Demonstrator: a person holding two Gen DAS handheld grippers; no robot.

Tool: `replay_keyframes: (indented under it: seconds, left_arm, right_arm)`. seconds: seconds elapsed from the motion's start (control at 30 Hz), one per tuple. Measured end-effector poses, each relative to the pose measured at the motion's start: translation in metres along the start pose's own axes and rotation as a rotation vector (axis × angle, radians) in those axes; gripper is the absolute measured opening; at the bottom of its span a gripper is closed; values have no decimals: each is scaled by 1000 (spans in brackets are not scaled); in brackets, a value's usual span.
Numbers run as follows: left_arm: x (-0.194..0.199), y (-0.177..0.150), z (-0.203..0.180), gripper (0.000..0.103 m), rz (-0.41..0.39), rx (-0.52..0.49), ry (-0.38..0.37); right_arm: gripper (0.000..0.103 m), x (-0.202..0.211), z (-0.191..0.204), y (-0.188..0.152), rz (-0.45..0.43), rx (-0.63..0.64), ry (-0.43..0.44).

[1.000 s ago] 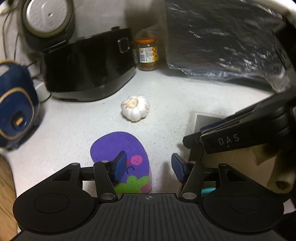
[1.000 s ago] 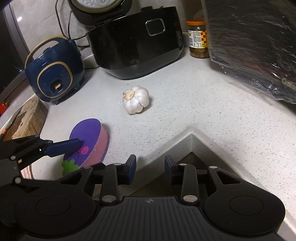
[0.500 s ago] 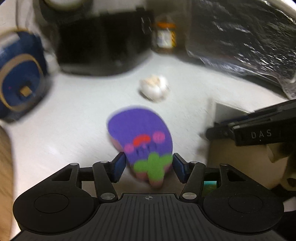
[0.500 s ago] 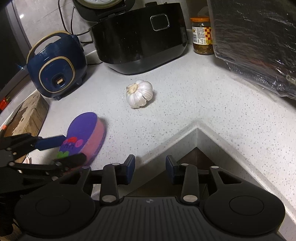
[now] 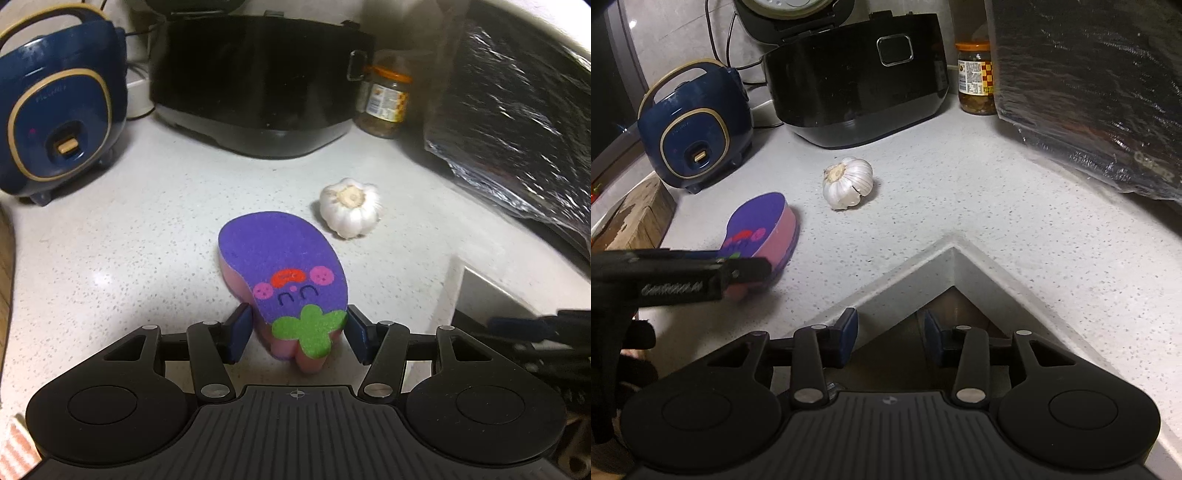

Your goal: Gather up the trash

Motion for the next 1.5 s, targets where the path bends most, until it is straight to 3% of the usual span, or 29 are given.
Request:
replay_keyframes:
  seconds: [0.3, 0.57, 0.6, 0.67, 0.7, 0.73, 0.9, 1.07, 1.3, 1.37, 1.4, 1.5]
  left_arm:
    - [14, -3, 0, 57, -11, -1, -44]
    - [56, -44, 1, 58, 34, -110, -163]
    - [60, -48, 3, 58, 34, -112, -161]
    - [64, -53, 9, 59, 33, -101, -148]
    - [67, -53, 13, 59, 30, -91, -139]
    - [68, -53, 16, 59, 27, -86, -130]
    - [67, -52, 15, 61, 43, -87, -123]
    - [46, -45, 13, 65, 58, -109, -21]
    - [43, -37, 12, 65, 49, -80, -53]
    - [45, -35, 13, 64, 38, -67, -55]
    - [47, -34, 14, 64, 32, -58, -56]
    - [56, -33, 24, 64, 16, -16, -57]
  right_arm:
    - [43, 4, -2, -1, -4, 13, -9]
    - [44, -4, 51, 34, -45, 70, 174]
    - [44, -9, 59, 38, -46, 80, 200]
    - [32, -25, 74, 40, -11, 99, 244]
    - [16, -33, 80, 39, 14, 108, 251]
    - [11, -42, 84, 36, 40, 116, 251]
    - [11, -46, 98, 30, 51, 128, 295]
    - [11, -45, 93, 25, 66, 82, 323]
    - [11, -36, 86, 24, 55, 70, 331]
    - [12, -30, 81, 31, 23, 90, 303]
    - [19, -26, 78, 35, 1, 103, 281]
    - [52, -22, 63, 53, -63, 124, 190]
Point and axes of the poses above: each gripper's, at about its wrist camera, not at the fingertips, and x roughly against the way its jaws point, z to its left, y to its top, the point moved 9 cm from there along -x, roughly the way its jaws point, and after that the axes turned 15 degrees about y, right-handed, at the moved point
